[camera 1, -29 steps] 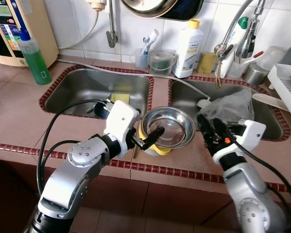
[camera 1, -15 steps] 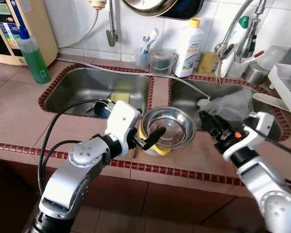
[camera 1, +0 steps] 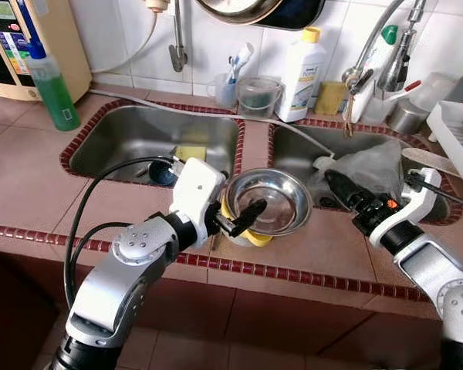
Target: Kitchen organization
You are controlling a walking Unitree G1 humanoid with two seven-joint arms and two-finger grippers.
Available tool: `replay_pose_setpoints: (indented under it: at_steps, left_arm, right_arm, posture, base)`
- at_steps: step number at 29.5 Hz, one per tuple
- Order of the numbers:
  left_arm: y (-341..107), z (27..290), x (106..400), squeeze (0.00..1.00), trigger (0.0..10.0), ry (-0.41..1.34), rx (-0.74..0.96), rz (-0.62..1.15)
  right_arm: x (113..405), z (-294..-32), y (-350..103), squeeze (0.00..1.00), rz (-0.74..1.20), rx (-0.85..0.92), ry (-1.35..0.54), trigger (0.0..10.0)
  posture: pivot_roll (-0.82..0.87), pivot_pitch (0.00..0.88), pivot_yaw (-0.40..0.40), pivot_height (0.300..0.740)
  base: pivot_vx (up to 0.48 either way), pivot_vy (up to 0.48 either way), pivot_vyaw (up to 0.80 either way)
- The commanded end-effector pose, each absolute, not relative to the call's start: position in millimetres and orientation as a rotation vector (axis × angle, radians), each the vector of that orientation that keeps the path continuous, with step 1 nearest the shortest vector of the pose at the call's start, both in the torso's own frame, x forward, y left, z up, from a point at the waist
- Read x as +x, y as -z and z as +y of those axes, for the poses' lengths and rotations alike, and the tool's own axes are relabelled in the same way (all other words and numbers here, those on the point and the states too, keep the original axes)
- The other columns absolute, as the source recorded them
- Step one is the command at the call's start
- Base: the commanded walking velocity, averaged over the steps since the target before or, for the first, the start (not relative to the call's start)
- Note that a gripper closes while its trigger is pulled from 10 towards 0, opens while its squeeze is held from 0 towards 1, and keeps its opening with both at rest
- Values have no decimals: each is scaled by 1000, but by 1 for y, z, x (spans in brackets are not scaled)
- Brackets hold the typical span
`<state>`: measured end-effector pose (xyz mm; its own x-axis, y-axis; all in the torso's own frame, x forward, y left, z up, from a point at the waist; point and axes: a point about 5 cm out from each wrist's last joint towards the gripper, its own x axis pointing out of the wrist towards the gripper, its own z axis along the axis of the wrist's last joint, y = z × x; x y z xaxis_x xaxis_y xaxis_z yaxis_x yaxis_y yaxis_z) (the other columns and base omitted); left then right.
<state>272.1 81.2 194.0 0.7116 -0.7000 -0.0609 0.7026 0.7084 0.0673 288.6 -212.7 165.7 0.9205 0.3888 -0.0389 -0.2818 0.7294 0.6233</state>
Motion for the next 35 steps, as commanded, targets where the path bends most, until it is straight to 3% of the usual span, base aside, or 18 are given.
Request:
replay_pose_setpoints:
  at_steps: [1, 19, 20, 21, 22, 23, 25, 26, 28, 35]
  left_arm:
    - [-199, 79, 271, 0, 10000, 785, 98, 9]
    - [-201, 78, 269, 0, 10000, 748, 76, -5]
    - [-201, 78, 270, 0, 10000, 748, 76, -6]
    - [-202, 77, 270, 0, 10000, 747, 74, -7]
    - [-202, 77, 270, 0, 10000, 745, 72, -8]
    - [-202, 77, 270, 0, 10000, 745, 72, -8]
    - [-203, 77, 270, 0, 10000, 744, 72, -11]
    - [-203, 77, 270, 0, 10000, 744, 72, -12]
    - [-203, 77, 270, 0, 10000, 742, 71, -14]
    - [-203, 76, 269, 0, 10000, 754, 71, -12]
  right_arm:
    - [292, -215, -167, 0, 185, 660, -396, 10000]
    - [299, -203, -164, 0, 272, 720, -583, 9804]
    - [299, -203, -163, 0, 269, 726, -584, 9176]
    - [299, -204, -163, 0, 268, 724, -587, 4706]
    - [298, -204, -162, 0, 273, 724, -593, 3961]
    - [298, -204, -162, 0, 273, 724, -593, 3961]
    - [296, -203, -160, 0, 291, 746, -609, 1412]
    - [296, -203, -160, 0, 293, 750, -610, 1412]
    - [296, -204, -160, 0, 289, 776, -618, 353]
    - [293, -206, -154, 0, 306, 787, -606, 0]
  posture:
    - [-50, 67, -69, 740]
    - [-31, 74, -104, 740]
    - [-31, 74, -104, 740]
    - [-31, 74, -104, 740]
    - [-31, 74, -104, 740]
    - [-31, 74, -104, 740]
    - [-31, 72, -106, 740]
    - [-31, 72, -106, 740]
    - [-31, 70, -108, 740]
    - [-32, 63, -103, 740]
  base:
    - [0, 0, 0]
    - [0, 0, 0]
    - [0, 0, 0]
    - [0, 0, 0]
    - [0, 0, 0]
    - [0, 0, 0]
    - [0, 0, 0]
    - [0, 0, 0]
    - [0, 0, 0]
    - [0, 0, 0]
